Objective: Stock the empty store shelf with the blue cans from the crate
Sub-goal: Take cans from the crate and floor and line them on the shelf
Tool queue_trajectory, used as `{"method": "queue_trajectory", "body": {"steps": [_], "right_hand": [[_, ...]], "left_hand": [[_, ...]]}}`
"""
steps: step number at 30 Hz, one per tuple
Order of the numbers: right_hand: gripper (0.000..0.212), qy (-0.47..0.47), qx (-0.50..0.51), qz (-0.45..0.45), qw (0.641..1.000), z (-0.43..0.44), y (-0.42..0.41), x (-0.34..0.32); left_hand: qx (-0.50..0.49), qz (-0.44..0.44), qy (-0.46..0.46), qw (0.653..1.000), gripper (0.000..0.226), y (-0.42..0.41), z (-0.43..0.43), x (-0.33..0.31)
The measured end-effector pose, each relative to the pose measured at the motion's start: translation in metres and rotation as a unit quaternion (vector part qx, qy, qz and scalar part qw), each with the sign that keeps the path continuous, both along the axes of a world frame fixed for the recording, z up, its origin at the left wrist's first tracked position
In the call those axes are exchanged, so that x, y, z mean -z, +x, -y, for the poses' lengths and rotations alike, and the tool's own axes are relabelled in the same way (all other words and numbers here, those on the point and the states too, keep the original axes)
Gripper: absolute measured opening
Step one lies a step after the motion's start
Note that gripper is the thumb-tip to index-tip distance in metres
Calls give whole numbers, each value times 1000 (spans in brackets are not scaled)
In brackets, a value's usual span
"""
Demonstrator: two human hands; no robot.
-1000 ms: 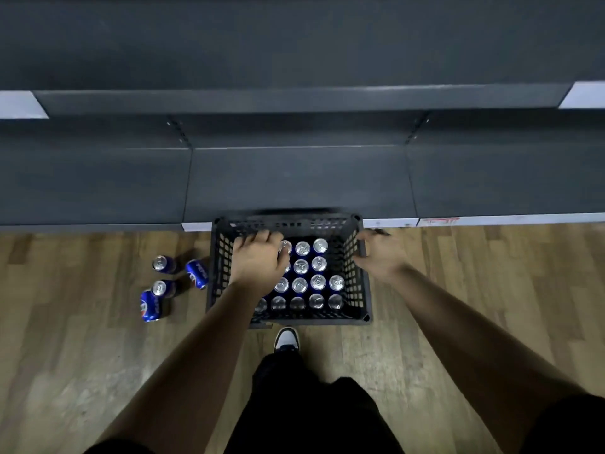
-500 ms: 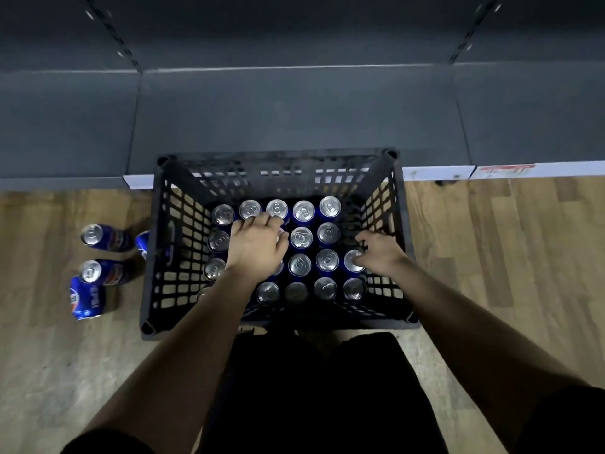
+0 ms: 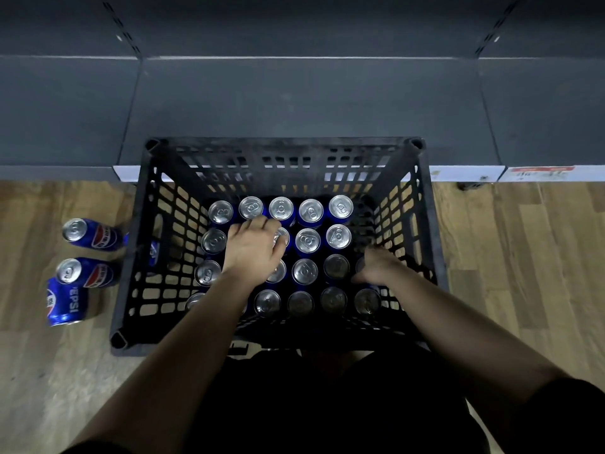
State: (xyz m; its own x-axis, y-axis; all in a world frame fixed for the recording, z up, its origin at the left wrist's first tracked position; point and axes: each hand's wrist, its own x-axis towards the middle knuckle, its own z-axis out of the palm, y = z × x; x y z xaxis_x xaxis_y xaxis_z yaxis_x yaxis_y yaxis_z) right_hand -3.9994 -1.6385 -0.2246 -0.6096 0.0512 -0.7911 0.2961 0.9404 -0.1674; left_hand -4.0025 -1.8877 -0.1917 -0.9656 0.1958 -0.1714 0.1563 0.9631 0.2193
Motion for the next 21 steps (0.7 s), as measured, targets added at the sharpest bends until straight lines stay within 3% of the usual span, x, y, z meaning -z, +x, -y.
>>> {"method": "queue_trajectory", "body": {"steps": [4,13,17,21], "right_hand": [[84,28,-5,-11,1000,2,9,9],[80,75,-56,-57,994,4,9,-2],[77,74,-61,-74,993,7,11,-49],[69,37,-26,-95,994,7,16,-136]], "left_hand": [[-2,0,1,1000,48,0,-3,5],[10,-1,1,1000,30,1,-8,-4],[11,14,4,1000,31,3,-14,-50],[26,12,7,1000,31,10,-18,-133]]}}
